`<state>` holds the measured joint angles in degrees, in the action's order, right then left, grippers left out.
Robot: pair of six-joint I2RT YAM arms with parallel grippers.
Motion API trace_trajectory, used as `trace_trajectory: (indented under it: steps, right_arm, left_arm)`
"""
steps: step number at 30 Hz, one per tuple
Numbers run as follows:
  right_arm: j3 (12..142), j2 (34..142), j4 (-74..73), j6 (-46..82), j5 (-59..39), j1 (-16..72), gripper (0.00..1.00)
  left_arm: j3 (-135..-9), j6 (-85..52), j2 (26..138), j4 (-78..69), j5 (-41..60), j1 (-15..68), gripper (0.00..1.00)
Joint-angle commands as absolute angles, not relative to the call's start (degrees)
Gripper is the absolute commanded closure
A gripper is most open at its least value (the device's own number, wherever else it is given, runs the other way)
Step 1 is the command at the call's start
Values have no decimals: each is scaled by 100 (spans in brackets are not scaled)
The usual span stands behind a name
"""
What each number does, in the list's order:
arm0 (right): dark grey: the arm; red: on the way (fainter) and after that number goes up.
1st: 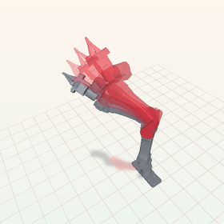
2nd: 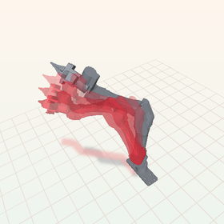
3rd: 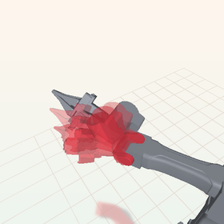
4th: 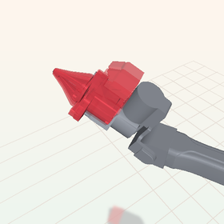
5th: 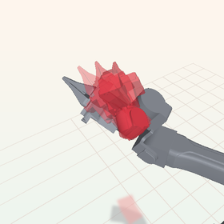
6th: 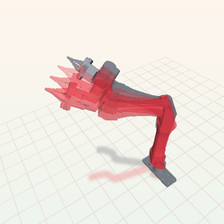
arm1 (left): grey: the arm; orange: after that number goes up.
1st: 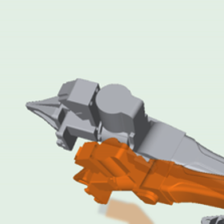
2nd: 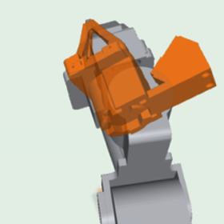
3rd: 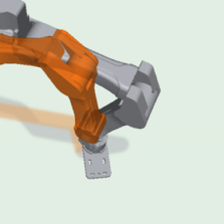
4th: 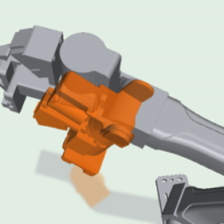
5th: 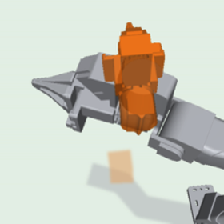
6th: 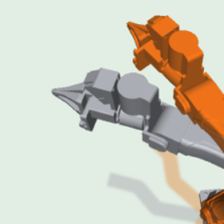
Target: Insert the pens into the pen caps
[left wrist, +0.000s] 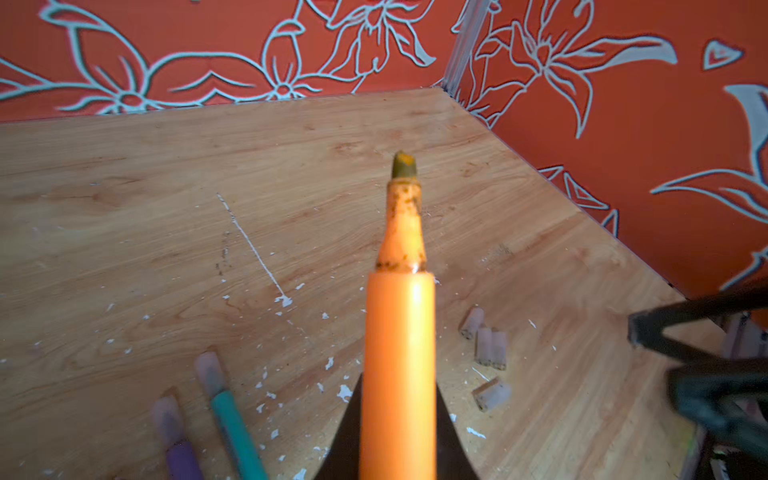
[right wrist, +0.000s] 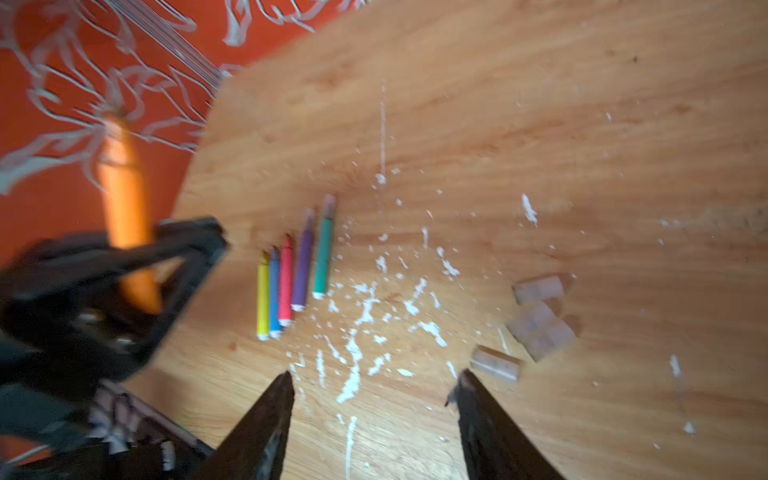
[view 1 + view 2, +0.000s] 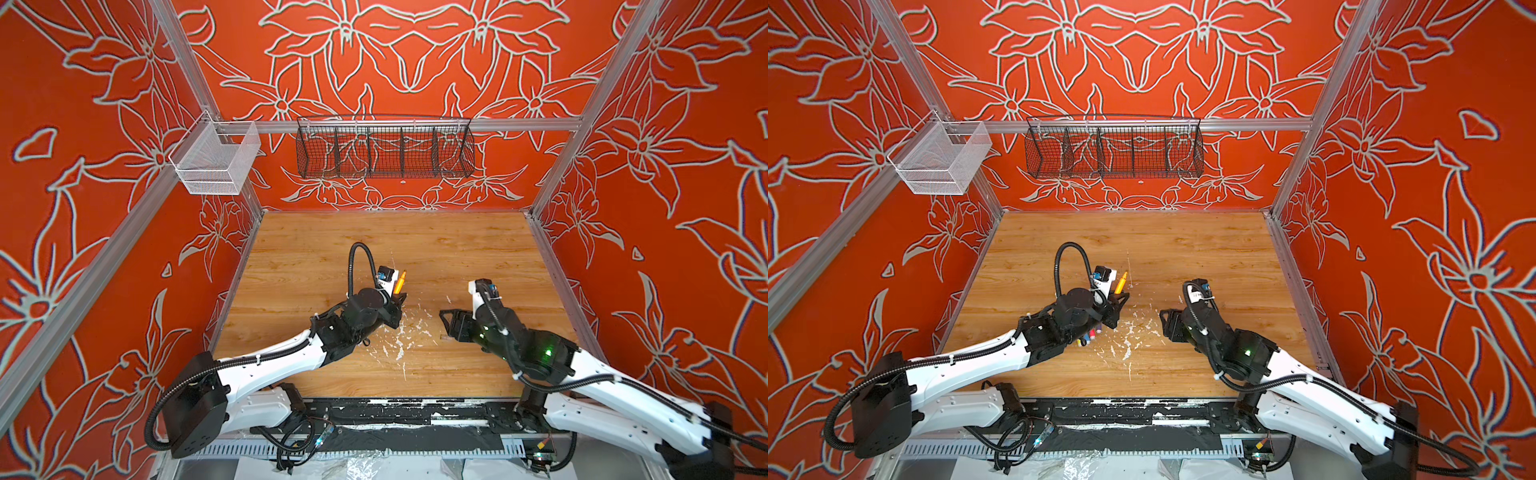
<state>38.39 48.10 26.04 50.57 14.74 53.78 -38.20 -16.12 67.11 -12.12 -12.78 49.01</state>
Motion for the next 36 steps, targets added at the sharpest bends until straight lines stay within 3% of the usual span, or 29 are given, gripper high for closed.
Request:
trace_trajectory:
  steps: [1,17,36]
  right_arm:
    - [3526,5126,2950,5156,1547,5423,37]
    - [2329,5875,1606,5662,1091,5423,38]
    - [3104,7507,1289,5519,1511,5415,38]
  left_arm:
    - [-3719,-1682,6511,-1327,-1612,4873,100]
    - [-3632,-1652,6399,-1402,-1606,4869,100]
    - [-3639,-1624,6366,-1378,-1566,4874,100]
